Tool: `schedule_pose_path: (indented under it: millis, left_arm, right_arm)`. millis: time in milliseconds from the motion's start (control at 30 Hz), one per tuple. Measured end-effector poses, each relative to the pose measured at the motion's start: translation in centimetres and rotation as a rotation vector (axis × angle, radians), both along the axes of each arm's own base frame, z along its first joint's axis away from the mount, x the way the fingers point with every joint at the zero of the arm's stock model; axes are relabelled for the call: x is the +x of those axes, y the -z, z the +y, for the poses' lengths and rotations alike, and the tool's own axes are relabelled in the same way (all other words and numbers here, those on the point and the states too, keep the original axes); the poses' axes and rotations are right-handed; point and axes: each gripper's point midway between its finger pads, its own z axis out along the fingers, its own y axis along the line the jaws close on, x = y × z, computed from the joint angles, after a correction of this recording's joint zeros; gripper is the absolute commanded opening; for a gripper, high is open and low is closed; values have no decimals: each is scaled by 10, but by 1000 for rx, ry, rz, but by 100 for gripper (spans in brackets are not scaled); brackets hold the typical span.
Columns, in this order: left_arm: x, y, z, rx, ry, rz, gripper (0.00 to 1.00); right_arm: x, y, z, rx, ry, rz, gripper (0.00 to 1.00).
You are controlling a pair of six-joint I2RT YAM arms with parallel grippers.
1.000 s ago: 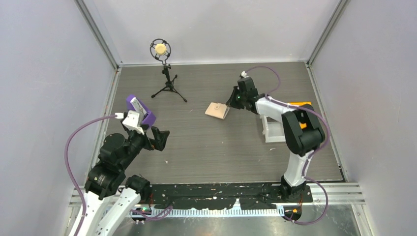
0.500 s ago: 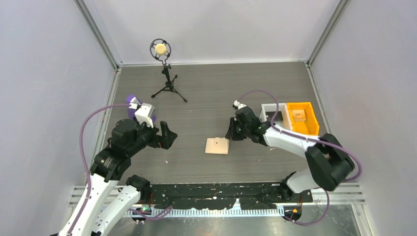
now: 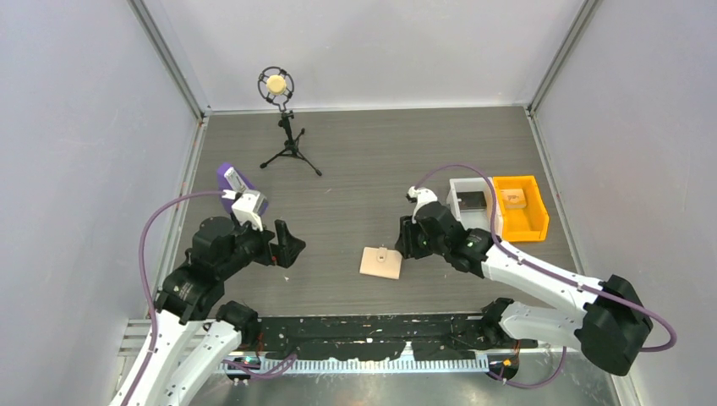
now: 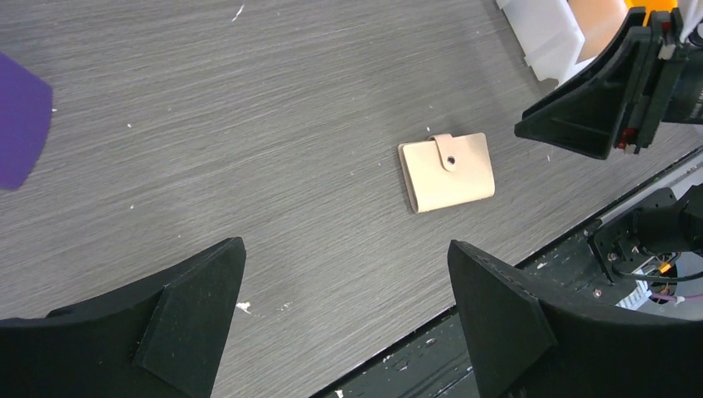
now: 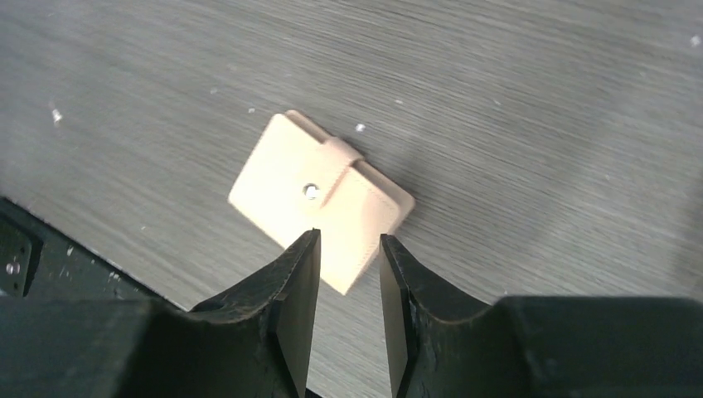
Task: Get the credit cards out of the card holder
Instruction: Move the card holder to the center of the board, then open the card holder at the center of the board.
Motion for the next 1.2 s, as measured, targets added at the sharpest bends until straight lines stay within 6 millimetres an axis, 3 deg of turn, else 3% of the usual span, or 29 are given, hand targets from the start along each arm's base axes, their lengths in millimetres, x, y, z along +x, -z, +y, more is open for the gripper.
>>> schedule_pose_path:
  millis: [100, 233, 467, 633, 867, 967, 1200]
  left_arm:
    - [-2, -4, 2, -7, -7, -23, 97]
    - [-4, -8, 5, -15, -19, -53, 98]
    - [-7, -10, 12, -24, -53, -83, 98]
    - [-6, -9, 15, -22, -68, -85, 99]
    - [-6, -8, 15, -20, -69, -82, 99]
    - [-6, -8, 15, -20, -69, -82, 99]
    - [-6, -8, 15, -20, -69, -81, 99]
  right_arm:
    - [-6, -14, 15, -7, -78, -53, 42]
    - [-10, -17, 32, -38, -153, -85, 45]
    - [-17, 14, 49, -138, -253, -51, 47]
    - [-21, 24, 61, -173, -285, -39, 48]
    - [-18, 44, 59, -245, -269, -32, 49]
    - [-16, 55, 54, -285, -255, -20, 42]
    - [-11, 61, 52, -294, -214, -26, 7]
